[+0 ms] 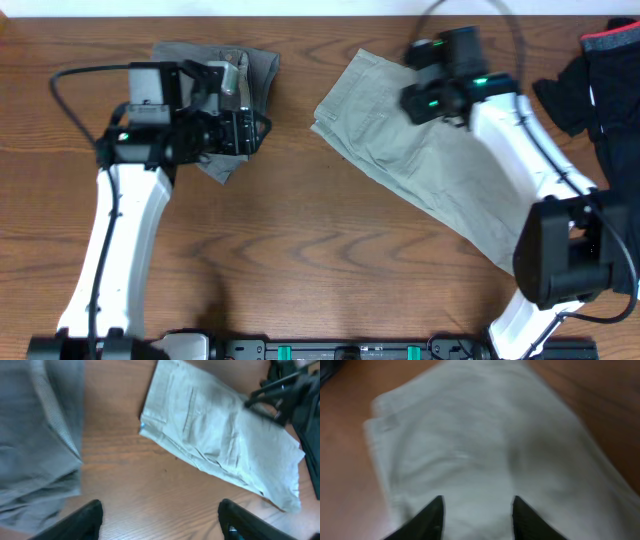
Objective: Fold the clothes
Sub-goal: 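Pull the khaki shorts leftward onto the table center with the right gripper, then smooth the khaki shorts flat with the right gripper, moving toward the right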
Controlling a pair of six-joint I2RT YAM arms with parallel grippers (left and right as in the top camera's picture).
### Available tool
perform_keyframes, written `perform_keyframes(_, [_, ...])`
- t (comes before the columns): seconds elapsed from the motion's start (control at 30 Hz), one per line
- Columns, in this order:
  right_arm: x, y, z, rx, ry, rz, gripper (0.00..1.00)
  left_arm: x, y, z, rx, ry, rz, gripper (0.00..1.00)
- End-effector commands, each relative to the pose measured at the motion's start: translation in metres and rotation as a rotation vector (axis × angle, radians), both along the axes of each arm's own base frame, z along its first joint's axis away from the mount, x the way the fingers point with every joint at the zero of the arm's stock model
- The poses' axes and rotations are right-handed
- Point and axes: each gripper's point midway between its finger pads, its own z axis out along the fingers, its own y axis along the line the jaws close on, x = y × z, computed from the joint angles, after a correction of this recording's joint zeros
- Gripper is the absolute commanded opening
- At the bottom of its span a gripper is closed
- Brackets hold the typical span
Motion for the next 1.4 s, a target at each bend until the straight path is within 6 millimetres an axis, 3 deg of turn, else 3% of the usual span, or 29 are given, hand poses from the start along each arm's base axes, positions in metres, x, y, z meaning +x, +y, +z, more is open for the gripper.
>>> perform_keyframes(0.0, [0.005,-0.016,-0.007,0.081,0.062,-0.159,0.34,0.006,-0.017,-0.024,0.007,0.045,-0.063,0.58])
perform_keyframes(0.17, [0.003,-0.015,-0.062,0.066,0.177,-0.182,0.24,0.017,-0.039,-0.045,0.009,0.052,-0.114,0.21])
perform_keyframes(0.23, [0.0,-0.009,-0.089,0.06,0.227,-0.171,0.22,0.02,-0.046,-0.047,0.009,0.043,-0.13,0.19])
perform_keyframes(0.37, [-0.014,0.009,-0.124,0.058,0.318,-0.127,0.2,0.019,-0.047,-0.047,0.009,0.042,-0.133,0.19])
perform_keyframes(0.57, [-0.073,0.046,-0.142,-0.073,0.443,0.191,0.17,0.015,-0.044,-0.049,0.011,0.066,-0.128,0.19])
perform_keyframes(0.77, [-0.123,0.096,-0.143,-0.167,0.478,0.499,0.14,0.017,-0.027,-0.06,0.109,0.082,-0.068,0.2])
perform_keyframes(0.87, [-0.141,0.107,-0.144,-0.237,0.478,0.622,0.11,0.016,-0.008,-0.071,0.214,0.112,-0.007,0.28])
perform_keyframes(0.93, [-0.14,0.104,-0.146,-0.297,0.465,0.621,0.08,0.017,0.003,-0.075,0.272,0.116,0.026,0.3])
perform_keyframes(1.0, [-0.137,0.101,-0.144,-0.312,0.456,0.614,0.06,0.021,0.014,-0.076,0.33,0.105,0.063,0.42])
perform_keyframes(1.07, [-0.132,0.096,-0.139,-0.307,0.447,0.597,0.05,0.027,0.024,-0.076,0.38,0.085,0.098,0.46])
perform_keyframes(1.17, [-0.121,0.093,-0.114,-0.232,0.401,0.568,0.06,0.04,0.043,-0.08,0.466,0.053,0.166,0.46])
perform_keyframes(1.2, [-0.119,0.096,-0.104,-0.183,0.383,0.573,0.06,0.044,0.048,-0.083,0.489,0.047,0.186,0.44])
perform_keyframes(1.37, [-0.114,0.106,-0.031,0.141,0.285,0.587,0.11,0.067,0.067,-0.119,0.549,0.053,0.185,0.1])
